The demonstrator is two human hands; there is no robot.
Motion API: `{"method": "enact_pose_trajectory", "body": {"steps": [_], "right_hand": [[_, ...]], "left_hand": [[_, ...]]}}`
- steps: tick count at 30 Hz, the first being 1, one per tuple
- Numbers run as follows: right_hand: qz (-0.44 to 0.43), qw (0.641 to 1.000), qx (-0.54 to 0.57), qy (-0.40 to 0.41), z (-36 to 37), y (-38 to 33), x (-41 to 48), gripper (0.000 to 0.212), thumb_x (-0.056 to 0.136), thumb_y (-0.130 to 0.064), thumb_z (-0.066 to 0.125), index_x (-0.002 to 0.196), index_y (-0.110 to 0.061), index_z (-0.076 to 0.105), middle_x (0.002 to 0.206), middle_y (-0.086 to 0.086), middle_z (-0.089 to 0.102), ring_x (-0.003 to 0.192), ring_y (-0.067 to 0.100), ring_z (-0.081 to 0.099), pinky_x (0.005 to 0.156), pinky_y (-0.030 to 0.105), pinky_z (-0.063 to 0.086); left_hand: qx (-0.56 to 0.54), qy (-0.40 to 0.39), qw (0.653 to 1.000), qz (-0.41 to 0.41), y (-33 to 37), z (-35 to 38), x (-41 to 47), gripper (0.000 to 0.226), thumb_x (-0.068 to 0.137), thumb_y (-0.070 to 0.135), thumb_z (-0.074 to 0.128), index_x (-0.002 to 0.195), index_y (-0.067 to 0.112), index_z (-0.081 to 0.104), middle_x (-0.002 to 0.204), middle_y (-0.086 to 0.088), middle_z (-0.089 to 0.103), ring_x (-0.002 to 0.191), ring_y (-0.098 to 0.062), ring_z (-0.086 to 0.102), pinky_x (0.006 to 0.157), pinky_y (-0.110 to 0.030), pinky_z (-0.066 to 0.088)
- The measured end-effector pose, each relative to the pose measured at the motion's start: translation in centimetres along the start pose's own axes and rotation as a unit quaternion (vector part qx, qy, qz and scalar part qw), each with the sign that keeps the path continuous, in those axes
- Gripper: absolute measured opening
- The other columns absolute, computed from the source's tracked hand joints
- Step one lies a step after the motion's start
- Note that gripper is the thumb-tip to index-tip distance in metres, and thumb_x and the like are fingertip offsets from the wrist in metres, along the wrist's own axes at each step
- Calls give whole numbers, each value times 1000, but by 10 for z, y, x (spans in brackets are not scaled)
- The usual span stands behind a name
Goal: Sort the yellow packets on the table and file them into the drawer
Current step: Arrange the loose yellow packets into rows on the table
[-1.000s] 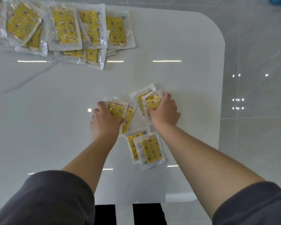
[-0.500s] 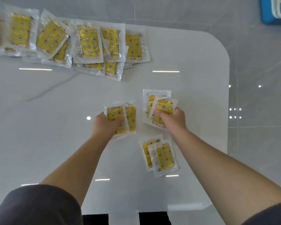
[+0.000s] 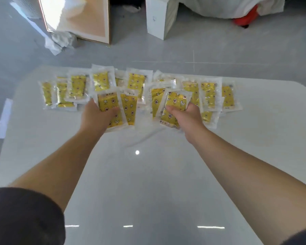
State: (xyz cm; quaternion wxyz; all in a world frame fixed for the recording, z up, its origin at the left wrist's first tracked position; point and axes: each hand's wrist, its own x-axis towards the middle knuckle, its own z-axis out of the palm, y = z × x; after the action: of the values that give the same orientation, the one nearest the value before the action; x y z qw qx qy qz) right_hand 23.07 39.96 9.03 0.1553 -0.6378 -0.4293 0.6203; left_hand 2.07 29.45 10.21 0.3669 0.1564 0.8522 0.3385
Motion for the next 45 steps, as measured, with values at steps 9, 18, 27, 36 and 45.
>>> {"method": "enact_pose_trajectory", "body": {"steps": [9, 18, 27, 36, 45], "right_hand": [[-10, 998, -40, -40, 175, -46, 29, 77, 83, -35, 73, 145, -10, 35, 145, 4, 45, 130, 25, 46, 89, 31, 39], [-130, 954, -257, 79, 212, -58, 56, 21, 93, -18, 57, 111, -8, 54, 99, 2, 55, 89, 23, 54, 64, 28, 41], [-128, 945, -274, 123, 144, -58, 68, 13, 97, -26, 53, 100, -13, 53, 91, 0, 52, 84, 22, 49, 68, 29, 35], [-126, 904, -380, 151, 91, -53, 74, 44, 96, -19, 55, 138, -15, 43, 132, 4, 52, 117, 25, 54, 85, 33, 45], [-102, 892, -416, 143, -18, 32, 3, 34, 93, -17, 53, 128, -17, 52, 130, 3, 52, 119, 22, 52, 91, 36, 45]], "left_hand": [[-35, 118, 991, -47, -20, -115, 119, 38, 81, 22, 77, 111, 15, 55, 97, -1, 59, 82, -20, 58, 73, -30, 46], [83, 80, 992, -49, -28, -100, 170, 31, 82, 24, 72, 103, 11, 55, 104, -12, 61, 90, -28, 60, 84, -42, 54], [-4, 131, 991, 31, -13, -105, 156, 33, 89, 23, 65, 118, 16, 51, 102, 4, 54, 91, -18, 53, 70, -26, 47], [217, 147, 963, 70, -21, -60, 141, 54, 88, 14, 59, 138, 13, 38, 140, -11, 41, 128, -32, 38, 100, -41, 35], [225, 60, 930, 285, -42, 26, 0, 43, 81, 12, 62, 122, 14, 50, 129, -6, 44, 121, -27, 40, 98, -40, 32]]}}
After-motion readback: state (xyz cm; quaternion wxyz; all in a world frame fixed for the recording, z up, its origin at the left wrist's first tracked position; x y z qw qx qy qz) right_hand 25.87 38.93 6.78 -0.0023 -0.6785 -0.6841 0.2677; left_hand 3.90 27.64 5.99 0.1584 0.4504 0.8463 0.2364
